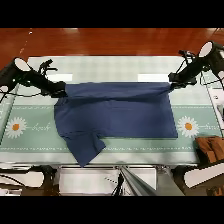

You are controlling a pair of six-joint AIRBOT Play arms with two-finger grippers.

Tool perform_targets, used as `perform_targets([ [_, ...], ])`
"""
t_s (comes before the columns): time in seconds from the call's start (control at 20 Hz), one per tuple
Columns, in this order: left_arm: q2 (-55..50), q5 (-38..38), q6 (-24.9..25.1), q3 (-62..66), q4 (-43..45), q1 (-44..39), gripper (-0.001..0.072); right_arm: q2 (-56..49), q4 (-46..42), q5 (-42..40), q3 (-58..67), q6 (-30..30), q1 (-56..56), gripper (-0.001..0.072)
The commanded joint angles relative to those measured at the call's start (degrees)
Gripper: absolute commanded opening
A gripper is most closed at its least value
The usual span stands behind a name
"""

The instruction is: Fold the shirts.

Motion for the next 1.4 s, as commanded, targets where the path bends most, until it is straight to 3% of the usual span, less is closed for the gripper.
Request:
perform_targets([
  [0.0,0.0,-5.8,-0.7,1.5,1.6,1.3,0.0361,0.0,-1.4,6.3,0.1,-4.4,-0.7,0.0330],
  [0.05,0.4,-8.6,-0.1,2.1,2.0,2.4,0.0459,0.2,-1.9,9.3,0.0,-5.2,-1.7,0.0342],
  [0.25,6.5,-14.4,1.0,-3.8,3.4,7.9,0.0468,5.5,-5.2,15.0,-4.4,-4.8,-8.7,0.0376],
  [0.4,17.0,-11.6,3.1,-21.9,2.8,12.2,0.0469,15.0,-1.3,6.7,-17.7,-7.0,-17.7,0.0482],
  [0.5,22.9,-10.9,6.9,-33.7,-1.0,15.8,0.0485,20.1,10.9,-0.7,-26.7,-11.6,-25.0,0.0490],
  [0.55,25.1,-10.9,9.1,-37.8,-3.7,17.7,0.0557,21.4,14.8,-2.6,-29.6,-13.4,-27.5,0.0490],
  [0.6,27.0,-10.9,10.8,-41.2,-5.4,19.8,0.0571,22.3,16.9,-3.6,-31.9,-14.5,-29.4,0.0490],
  [0.9,28.7,-8.2,13.5,-46.8,-8.6,22.7,0.0570,22.6,21.4,-5.5,-33.8,-15.8,-31.3,0.0484],
  [1.25,25.2,4.1,11.4,-51.6,-12.1,11.9,0.0563,22.6,22.8,-5.1,-33.8,-16.2,-31.3,0.0484],
  [1.3,24.4,7.3,10.4,-52.1,-13.2,11.1,0.0545,22.6,23.1,-4.8,-33.8,-16.2,-31.3,0.0484],
  [1.35,23.8,10.3,8.9,-52.1,-14.0,10.6,0.0378,22.6,23.3,-4.5,-33.8,-16.2,-31.3,0.0484],
])
